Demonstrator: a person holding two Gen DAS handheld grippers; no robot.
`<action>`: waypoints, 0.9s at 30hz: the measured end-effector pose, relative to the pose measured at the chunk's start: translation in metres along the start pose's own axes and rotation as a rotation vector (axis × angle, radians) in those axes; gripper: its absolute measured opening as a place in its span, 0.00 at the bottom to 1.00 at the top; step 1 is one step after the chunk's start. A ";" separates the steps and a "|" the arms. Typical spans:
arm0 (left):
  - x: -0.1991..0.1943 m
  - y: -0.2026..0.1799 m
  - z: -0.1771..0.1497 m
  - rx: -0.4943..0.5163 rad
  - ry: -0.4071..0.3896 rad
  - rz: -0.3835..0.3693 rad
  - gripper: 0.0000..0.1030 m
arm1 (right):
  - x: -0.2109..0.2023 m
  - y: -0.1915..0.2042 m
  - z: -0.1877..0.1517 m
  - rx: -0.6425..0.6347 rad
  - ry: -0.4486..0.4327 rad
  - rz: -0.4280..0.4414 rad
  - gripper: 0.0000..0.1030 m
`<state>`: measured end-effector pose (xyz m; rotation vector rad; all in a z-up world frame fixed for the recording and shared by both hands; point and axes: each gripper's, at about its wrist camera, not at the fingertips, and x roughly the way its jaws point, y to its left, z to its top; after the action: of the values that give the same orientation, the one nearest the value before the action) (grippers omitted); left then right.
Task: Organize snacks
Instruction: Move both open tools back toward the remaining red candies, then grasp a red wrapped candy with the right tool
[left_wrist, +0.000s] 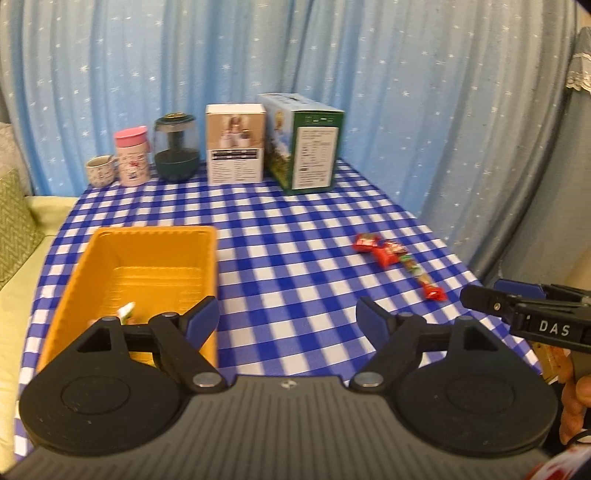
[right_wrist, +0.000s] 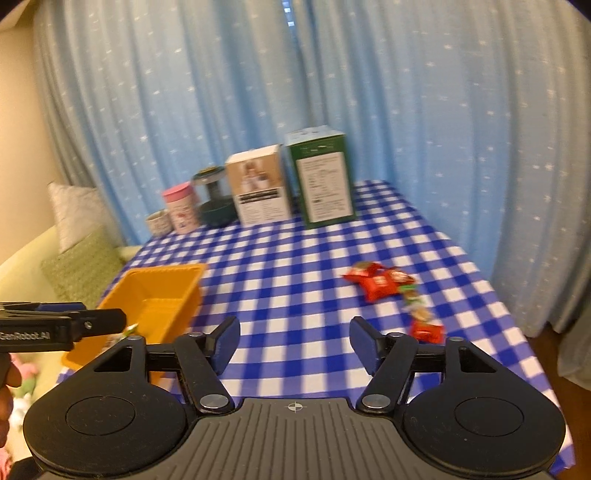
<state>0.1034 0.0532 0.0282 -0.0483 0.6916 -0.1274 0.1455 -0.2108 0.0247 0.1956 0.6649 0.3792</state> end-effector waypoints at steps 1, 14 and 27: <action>0.003 -0.005 0.001 0.002 0.000 -0.006 0.77 | 0.000 -0.006 0.000 0.005 -0.003 -0.012 0.65; 0.055 -0.063 0.005 0.045 0.038 -0.060 0.79 | -0.004 -0.087 -0.006 0.067 -0.014 -0.146 0.65; 0.147 -0.103 -0.006 0.094 0.104 -0.177 0.79 | 0.050 -0.140 -0.016 0.041 0.051 -0.202 0.65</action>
<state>0.2015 -0.0685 -0.0610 -0.0130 0.7837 -0.3334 0.2107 -0.3174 -0.0567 0.1561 0.7358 0.1768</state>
